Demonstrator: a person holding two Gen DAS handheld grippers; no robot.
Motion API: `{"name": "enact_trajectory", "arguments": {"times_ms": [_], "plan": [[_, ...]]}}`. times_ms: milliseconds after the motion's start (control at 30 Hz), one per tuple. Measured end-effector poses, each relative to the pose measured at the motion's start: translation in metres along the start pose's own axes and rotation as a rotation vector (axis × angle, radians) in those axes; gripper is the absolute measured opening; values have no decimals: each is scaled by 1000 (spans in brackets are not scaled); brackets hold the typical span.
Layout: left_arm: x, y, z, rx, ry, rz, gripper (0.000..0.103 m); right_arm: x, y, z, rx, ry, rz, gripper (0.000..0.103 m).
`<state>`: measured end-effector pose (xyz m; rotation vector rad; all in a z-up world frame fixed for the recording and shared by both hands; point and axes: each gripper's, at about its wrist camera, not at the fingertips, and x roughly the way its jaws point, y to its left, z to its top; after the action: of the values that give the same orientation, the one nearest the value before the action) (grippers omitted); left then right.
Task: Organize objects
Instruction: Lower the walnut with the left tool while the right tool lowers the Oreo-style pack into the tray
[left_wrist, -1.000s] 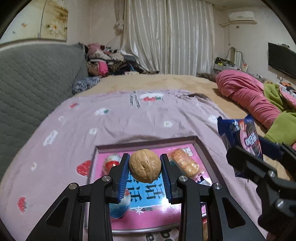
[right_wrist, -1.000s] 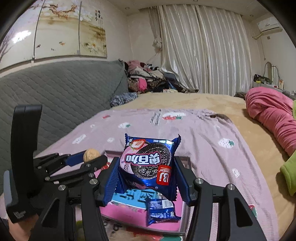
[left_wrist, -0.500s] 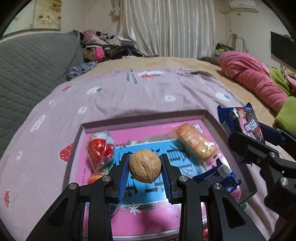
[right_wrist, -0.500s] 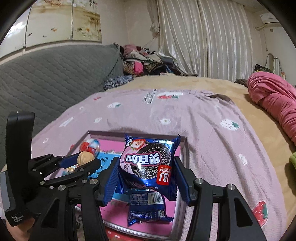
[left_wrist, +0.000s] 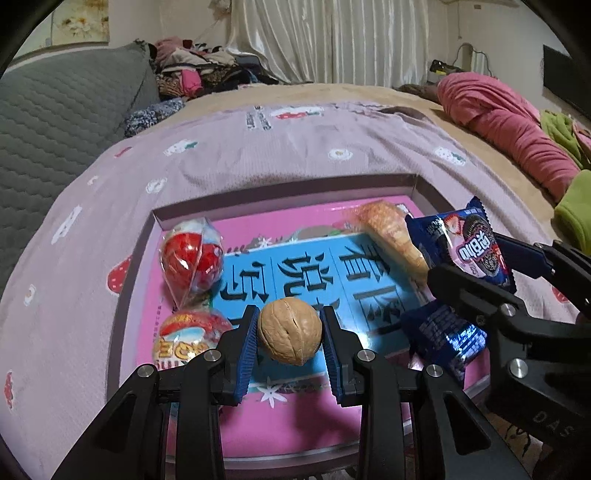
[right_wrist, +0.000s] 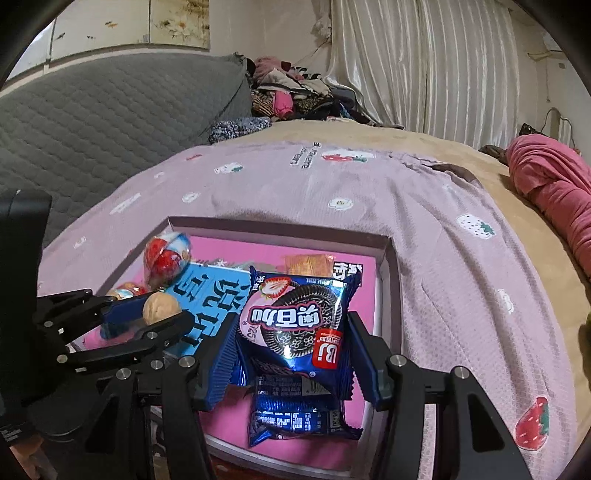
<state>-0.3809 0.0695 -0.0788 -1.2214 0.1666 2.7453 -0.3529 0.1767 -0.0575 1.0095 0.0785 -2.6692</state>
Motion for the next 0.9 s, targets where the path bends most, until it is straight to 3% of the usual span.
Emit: {"name": "enact_trajectory", "arguments": {"times_ms": [267,900], "plan": [[9,0,-4,2,43,-13,34,14,-1,-5,-8,58,-17,57],[13,0,-7,-3,71,-21,34,15,-2,-5,4,53,-12,59]]}}
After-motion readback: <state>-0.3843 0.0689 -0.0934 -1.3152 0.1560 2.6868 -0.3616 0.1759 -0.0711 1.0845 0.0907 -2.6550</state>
